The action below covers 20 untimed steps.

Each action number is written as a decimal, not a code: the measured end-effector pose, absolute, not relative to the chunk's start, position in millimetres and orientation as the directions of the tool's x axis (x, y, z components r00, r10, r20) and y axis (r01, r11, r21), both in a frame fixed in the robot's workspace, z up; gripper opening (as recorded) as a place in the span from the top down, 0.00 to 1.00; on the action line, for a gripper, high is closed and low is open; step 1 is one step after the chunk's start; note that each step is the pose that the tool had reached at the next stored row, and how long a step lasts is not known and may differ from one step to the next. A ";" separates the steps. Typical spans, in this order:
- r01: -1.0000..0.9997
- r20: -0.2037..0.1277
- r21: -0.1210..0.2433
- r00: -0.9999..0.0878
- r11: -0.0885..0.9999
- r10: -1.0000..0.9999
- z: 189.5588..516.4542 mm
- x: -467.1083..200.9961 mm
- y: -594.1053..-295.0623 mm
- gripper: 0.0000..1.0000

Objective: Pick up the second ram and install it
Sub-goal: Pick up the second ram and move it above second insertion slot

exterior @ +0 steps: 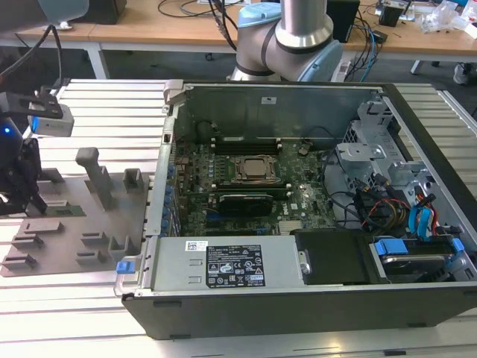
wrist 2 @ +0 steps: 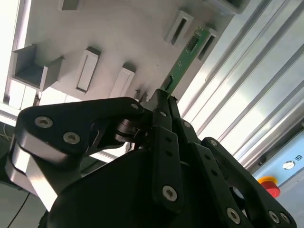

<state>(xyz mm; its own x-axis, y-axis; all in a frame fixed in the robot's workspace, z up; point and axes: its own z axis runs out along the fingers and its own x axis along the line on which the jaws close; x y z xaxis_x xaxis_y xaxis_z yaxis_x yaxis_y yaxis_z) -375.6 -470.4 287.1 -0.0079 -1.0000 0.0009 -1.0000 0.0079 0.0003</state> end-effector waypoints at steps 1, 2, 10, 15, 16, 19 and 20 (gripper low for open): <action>-1.000 0.001 0.000 -0.008 0.008 -1.000 290.9 -375.6 -470.4 0.87; -1.000 0.001 0.000 -0.008 0.008 -1.000 295.2 -375.6 -470.4 0.87; -1.000 0.001 0.000 -0.008 0.008 -1.000 318.3 -375.6 -470.4 0.87; -1.000 0.001 0.000 -0.008 0.008 -1.000 329.6 -375.6 -470.4 0.87; -1.000 0.001 0.000 -0.008 0.008 -1.000 331.2 -375.6 -470.4 0.87; -1.000 0.001 0.000 -0.008 0.008 -1.000 343.8 -375.6 -470.4 0.87; -1.000 0.001 0.000 -0.008 0.008 -1.000 347.3 -375.6 -470.4 0.87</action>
<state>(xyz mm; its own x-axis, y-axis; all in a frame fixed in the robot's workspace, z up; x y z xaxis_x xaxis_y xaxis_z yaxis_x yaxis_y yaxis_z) -375.6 -470.4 347.3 -0.0079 -1.0000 0.0009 -1.0000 0.0079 0.0002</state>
